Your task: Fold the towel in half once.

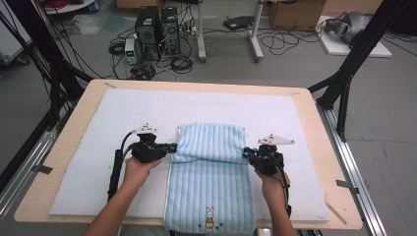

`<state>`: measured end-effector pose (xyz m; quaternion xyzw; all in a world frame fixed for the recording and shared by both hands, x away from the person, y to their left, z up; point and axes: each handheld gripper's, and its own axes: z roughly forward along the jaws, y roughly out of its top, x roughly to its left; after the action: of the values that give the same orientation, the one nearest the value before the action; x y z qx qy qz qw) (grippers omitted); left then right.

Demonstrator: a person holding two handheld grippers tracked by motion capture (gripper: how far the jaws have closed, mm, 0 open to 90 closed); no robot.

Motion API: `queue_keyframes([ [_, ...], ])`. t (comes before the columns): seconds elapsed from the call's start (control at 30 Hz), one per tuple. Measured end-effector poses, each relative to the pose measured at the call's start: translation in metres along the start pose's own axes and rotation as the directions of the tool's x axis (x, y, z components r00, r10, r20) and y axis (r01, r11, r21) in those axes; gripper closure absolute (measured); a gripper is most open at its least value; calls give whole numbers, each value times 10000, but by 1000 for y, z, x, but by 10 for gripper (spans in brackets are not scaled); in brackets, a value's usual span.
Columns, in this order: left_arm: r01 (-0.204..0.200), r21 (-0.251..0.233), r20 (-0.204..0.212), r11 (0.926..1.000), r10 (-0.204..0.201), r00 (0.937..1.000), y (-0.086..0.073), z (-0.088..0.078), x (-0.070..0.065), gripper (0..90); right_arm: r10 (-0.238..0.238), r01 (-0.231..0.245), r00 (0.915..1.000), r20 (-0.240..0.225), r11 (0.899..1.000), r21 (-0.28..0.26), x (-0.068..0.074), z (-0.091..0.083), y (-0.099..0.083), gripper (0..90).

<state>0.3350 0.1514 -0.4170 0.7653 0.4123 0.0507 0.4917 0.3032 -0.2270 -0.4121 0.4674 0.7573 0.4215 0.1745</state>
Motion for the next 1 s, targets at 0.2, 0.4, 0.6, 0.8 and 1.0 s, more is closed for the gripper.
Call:
queue_keyframes([
  [0.2, -367, -102, 153, 9993, 368, 9992, -6, -8, -13, 866, 42, -44, 9999, -97, 9997, -224, 5, -16, -12, 860],
  [0.4, -329, 112, 159, 9994, 327, 9993, -24, -12, -16, 864, -195, 196, 9996, -199, 9998, 4, 15, -22, -21, 858],
  [0.6, -308, 264, 217, 9992, 302, 9993, -39, -18, -19, 859, -298, 303, 9992, -249, 9993, 200, 21, -23, -31, 856],
  [0.8, -128, 462, 103, 9989, 123, 9999, -53, -20, -17, 817, -250, 267, 9991, -332, 9983, 527, 25, -23, -42, 842],
  [1.0, 531, -422, -221, 9977, -540, 9983, -41, -23, -6, 535, 158, -150, 9991, -404, 9997, 209, 20, -24, -35, 682],
])
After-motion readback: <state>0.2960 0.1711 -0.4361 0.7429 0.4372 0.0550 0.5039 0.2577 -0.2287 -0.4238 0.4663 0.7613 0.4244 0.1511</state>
